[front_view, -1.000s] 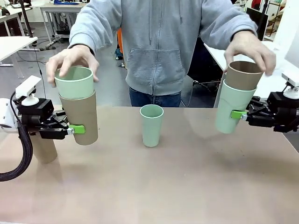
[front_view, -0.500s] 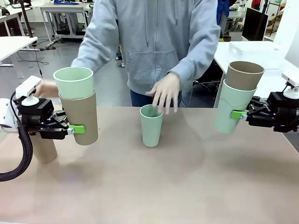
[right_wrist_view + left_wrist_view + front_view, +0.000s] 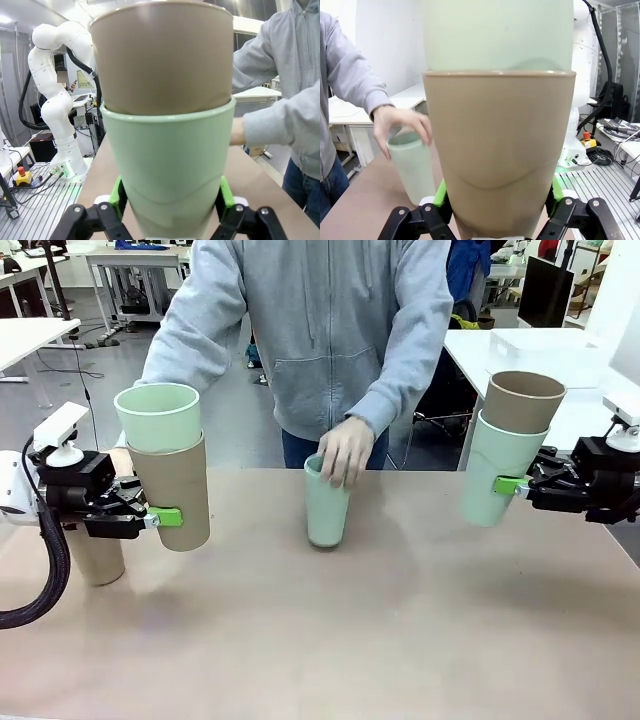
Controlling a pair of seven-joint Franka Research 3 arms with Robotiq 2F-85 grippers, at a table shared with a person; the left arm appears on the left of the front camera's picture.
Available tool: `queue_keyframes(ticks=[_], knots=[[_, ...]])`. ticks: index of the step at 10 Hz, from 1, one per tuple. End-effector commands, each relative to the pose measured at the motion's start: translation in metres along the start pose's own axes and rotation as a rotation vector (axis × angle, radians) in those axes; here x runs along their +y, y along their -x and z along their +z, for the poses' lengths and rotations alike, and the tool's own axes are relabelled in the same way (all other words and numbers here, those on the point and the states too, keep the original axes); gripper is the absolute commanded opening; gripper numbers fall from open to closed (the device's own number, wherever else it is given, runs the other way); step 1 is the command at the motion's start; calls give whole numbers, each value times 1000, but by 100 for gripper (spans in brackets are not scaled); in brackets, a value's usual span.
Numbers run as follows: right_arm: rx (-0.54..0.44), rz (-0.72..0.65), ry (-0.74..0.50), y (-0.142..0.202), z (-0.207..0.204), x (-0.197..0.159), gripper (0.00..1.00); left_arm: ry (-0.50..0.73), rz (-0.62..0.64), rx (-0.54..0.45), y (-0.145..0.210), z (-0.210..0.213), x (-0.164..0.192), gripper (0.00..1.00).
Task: Stack the cups and store them in the basket.
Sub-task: Place the stack of Reusable plastic cups into the Pantry Basket.
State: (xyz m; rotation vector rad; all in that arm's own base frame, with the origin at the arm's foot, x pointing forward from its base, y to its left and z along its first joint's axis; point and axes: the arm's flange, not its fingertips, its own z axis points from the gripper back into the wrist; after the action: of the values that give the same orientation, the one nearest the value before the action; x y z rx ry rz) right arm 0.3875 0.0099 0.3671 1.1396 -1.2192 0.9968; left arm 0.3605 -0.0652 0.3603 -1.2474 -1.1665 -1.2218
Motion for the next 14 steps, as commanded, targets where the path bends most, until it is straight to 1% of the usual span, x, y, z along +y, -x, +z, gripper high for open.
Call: queue_keyframes(ticks=[1, 14], knots=[[-2, 6, 3, -3, -1, 0, 86, 4, 7, -3, -2, 0, 0, 85], [-2, 6, 3, -3, -1, 0, 86, 4, 7, -3, -2, 0, 0, 85]])
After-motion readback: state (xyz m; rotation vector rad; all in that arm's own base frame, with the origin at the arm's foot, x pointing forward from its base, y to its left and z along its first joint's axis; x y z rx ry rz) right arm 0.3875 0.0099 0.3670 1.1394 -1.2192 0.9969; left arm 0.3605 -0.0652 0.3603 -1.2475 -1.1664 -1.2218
